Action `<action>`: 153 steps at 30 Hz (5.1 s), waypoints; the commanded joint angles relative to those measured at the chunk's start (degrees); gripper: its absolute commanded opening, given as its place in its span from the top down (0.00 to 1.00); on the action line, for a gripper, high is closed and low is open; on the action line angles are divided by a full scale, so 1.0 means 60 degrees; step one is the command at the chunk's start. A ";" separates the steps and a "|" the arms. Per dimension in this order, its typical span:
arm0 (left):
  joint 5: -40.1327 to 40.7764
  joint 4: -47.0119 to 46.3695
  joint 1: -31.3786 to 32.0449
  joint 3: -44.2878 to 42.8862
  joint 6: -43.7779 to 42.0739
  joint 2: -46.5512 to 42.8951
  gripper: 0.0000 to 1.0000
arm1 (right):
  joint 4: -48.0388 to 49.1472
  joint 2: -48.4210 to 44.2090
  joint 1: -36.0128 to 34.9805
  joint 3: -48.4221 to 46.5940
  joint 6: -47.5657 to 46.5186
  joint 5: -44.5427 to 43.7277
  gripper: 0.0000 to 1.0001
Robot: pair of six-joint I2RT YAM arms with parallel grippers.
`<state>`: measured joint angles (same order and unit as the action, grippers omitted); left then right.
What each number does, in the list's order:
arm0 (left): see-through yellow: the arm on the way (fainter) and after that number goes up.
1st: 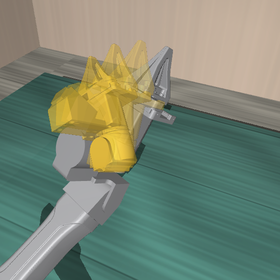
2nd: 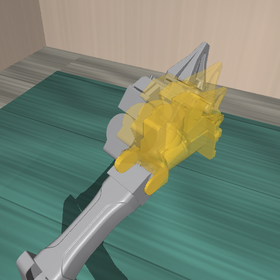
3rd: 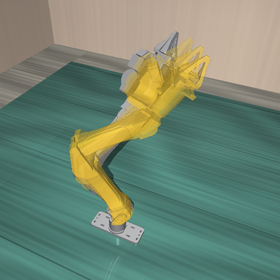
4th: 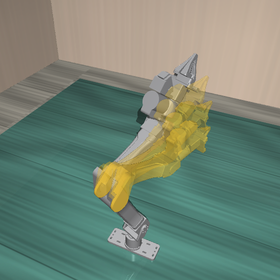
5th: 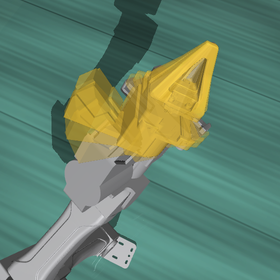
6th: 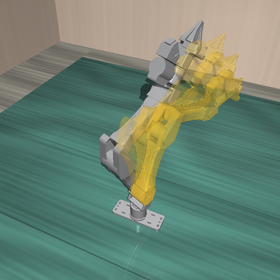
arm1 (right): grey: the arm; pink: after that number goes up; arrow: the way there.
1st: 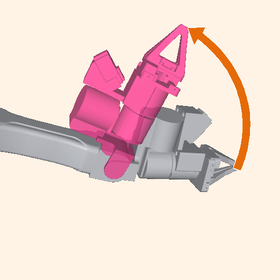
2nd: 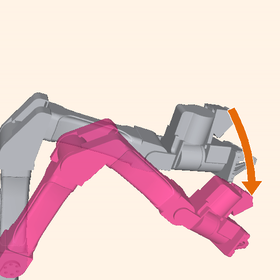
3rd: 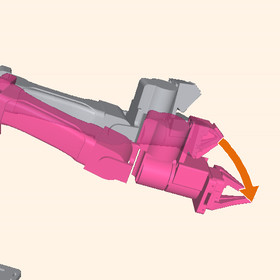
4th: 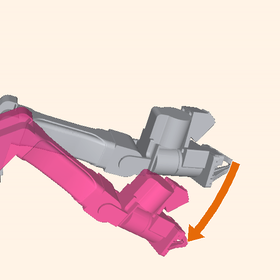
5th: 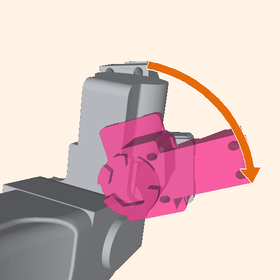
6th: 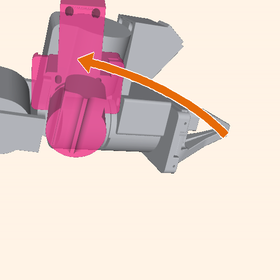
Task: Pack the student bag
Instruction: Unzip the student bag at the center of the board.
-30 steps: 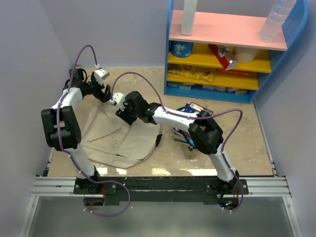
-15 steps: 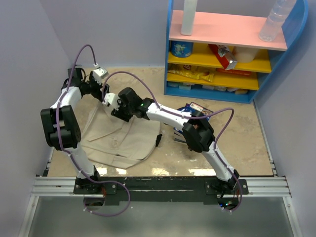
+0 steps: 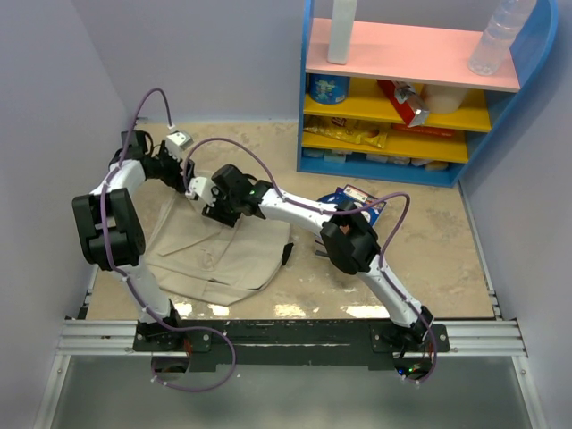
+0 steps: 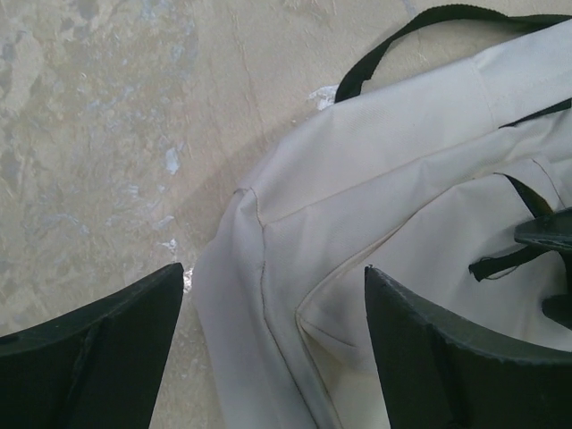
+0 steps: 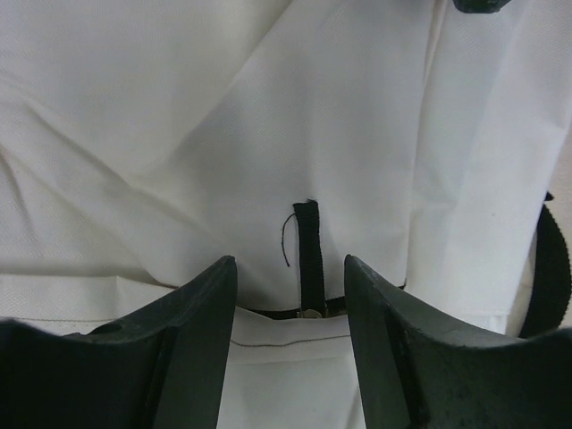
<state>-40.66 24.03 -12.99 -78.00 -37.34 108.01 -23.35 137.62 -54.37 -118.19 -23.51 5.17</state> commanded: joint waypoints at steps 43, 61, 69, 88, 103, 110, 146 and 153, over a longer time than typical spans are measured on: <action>0.2032 -0.5016 0.0744 0.3405 0.5536 -0.1229 1.00 | 0.3848 -0.2869 -0.1866 0.4273 0.3507 -0.1008 1.00; 0.1490 -0.1504 0.0672 0.1107 0.2640 -0.1638 0.37 | 0.5620 -0.4157 -0.0330 0.7173 0.4504 -0.1245 1.00; -0.0442 0.0283 0.1443 -0.1161 -0.1311 -0.1452 0.17 | 0.5636 -0.4232 -0.0035 0.7629 0.4152 0.0119 1.00; -0.1455 0.5309 0.3103 -0.5400 -0.4791 0.3445 0.20 | 0.5431 -0.4231 -0.0064 0.7672 0.3686 0.0779 1.00; -0.0606 0.5870 0.3206 -0.5531 -0.5232 0.3957 0.33 | 0.5108 -0.4260 -0.0094 0.7364 0.3435 0.0750 1.00; -0.0677 0.5399 0.3338 -0.4961 -0.4676 0.3592 1.00 | 0.5196 -0.4070 -0.0167 0.7087 0.3507 0.0327 1.00; 0.0877 -0.1551 0.2502 -0.1047 0.2402 0.0573 1.00 | 0.5459 -0.3953 -0.2250 0.6999 0.4445 -0.2822 1.00; -0.0546 0.0052 0.2503 -0.1342 0.1814 0.0383 1.00 | 0.5812 -0.3602 -0.1207 0.6211 0.4622 -0.2635 1.00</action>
<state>-36.62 21.93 2.31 -83.50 -23.77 114.19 10.24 114.91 -64.36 -75.35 3.16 -10.72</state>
